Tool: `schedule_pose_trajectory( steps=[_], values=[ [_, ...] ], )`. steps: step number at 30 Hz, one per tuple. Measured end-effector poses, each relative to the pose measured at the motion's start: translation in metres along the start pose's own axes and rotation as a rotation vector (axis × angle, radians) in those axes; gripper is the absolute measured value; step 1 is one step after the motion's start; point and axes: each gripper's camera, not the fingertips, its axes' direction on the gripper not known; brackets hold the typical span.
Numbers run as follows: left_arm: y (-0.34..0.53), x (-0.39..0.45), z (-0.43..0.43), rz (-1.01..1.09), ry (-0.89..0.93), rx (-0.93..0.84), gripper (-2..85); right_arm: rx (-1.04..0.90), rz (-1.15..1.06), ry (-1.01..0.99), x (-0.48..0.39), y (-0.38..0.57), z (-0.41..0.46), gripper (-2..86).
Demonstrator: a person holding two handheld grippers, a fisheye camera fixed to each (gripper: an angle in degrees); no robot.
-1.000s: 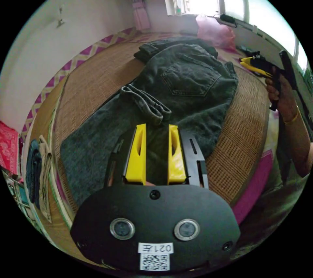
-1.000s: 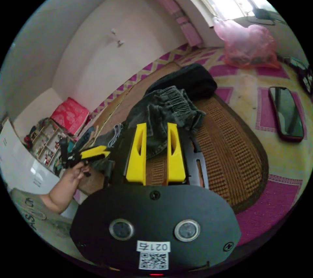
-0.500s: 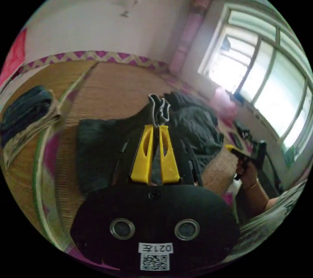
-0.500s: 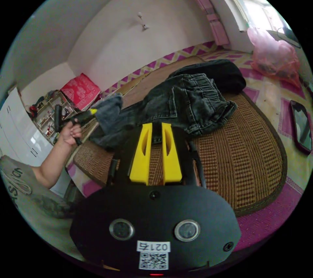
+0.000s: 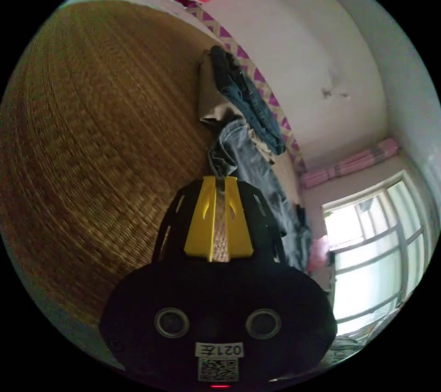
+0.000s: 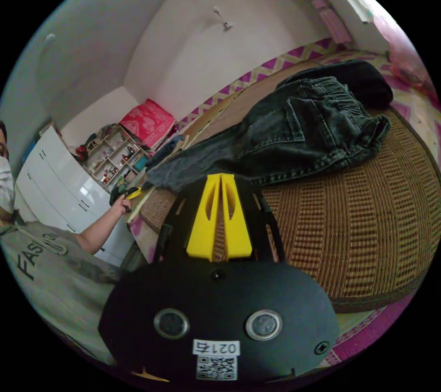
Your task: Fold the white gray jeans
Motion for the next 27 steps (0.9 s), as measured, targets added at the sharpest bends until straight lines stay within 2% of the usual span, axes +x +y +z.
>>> schedule_pose_trajectory(
  steps=[8, 14, 18, 22, 23, 25, 27],
  values=[
    [-0.039, -0.016, -0.007, 0.059, -0.034, -0.044, -0.3, -0.085, -0.071, -0.017, -0.027, -0.006, 0.028, -0.6],
    [-0.059, -0.001, -0.027, 0.232, -0.121, -0.152, -0.3, -0.112, -0.096, -0.059, -0.039, -0.01, 0.051, -0.6],
    [-0.05, -0.018, -0.057, 0.218, -0.084, -0.164, -0.1, -0.123, -0.115, -0.04, -0.046, -0.004, 0.07, -0.5],
    [-0.047, -0.032, -0.052, 0.191, -0.068, -0.195, 1.1, -0.137, -0.117, -0.009, -0.04, -0.007, 0.1, -0.1],
    [-0.046, -0.031, -0.054, 0.192, -0.054, -0.181, 1.4, -0.138, -0.124, 0.001, -0.039, -0.01, 0.105, 0.0],
    [-0.04, -0.013, -0.071, 0.247, 0.019, -0.033, 2.4, -0.13, -0.196, 0.091, -0.039, -0.031, 0.125, 1.1],
    [-0.03, 0.015, -0.082, 0.349, 0.001, 0.075, 2.3, -0.122, -0.292, 0.171, -0.043, -0.054, 0.14, 4.0]
  ],
)
